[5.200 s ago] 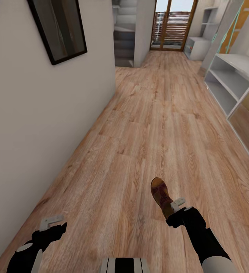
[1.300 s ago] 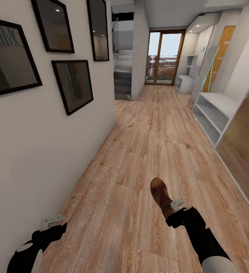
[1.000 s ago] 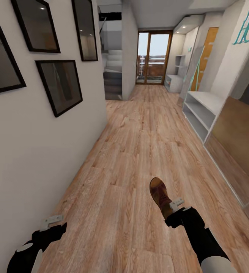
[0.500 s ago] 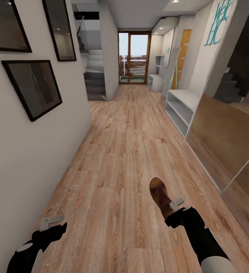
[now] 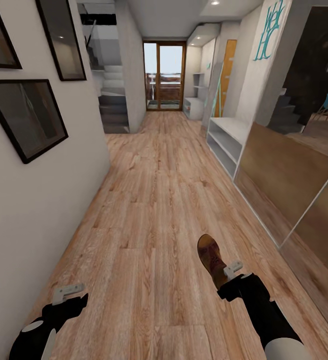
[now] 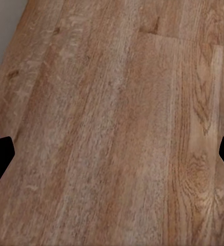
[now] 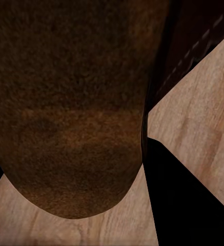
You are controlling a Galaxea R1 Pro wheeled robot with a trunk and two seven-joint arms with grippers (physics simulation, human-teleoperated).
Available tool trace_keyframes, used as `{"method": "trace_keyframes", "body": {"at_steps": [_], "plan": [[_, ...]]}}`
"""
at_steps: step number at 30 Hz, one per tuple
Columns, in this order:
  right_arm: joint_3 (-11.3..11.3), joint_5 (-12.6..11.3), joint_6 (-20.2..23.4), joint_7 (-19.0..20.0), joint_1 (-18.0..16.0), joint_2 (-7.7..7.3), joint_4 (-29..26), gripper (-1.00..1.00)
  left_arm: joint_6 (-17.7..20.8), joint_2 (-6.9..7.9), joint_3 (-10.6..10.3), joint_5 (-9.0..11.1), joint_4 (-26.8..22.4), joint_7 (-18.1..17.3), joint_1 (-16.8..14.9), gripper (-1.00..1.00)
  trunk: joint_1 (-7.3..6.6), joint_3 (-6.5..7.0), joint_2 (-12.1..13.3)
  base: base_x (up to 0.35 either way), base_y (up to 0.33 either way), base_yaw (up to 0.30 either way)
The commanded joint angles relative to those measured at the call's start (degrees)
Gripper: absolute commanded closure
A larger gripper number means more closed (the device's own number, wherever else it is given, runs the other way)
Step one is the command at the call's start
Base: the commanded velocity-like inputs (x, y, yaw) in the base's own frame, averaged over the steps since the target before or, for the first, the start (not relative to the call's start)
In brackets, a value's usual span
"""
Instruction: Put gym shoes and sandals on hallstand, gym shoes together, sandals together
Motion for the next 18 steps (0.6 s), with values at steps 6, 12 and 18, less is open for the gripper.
{"method": "trace_keyframes", "body": {"at_steps": [6,12,18], "plan": [[0.0,-0.2,0.0,-0.2,0.0,-0.01,0.1,1.0,0.0,0.0,0.0,0.0,0.0,0.0,0.0,-1.0,0.0,0.0,0.0,0.0,0.0,-0.002],[0.1,-0.1,-0.1,-0.1,0.0,0.01,0.1,1.0,0.0,0.02,-0.2,-0.1,0.0,0.1,0.0,-1.0,0.0,0.0,0.0,0.0,0.0,0.0],[0.1,-0.2,0.0,-0.1,0.0,0.0,0.1,1.0,0.0,0.01,-0.5,-0.3,0.0,0.2,-0.1,-1.0,0.0,0.0,0.0,0.0,0.0,-0.09]]}}
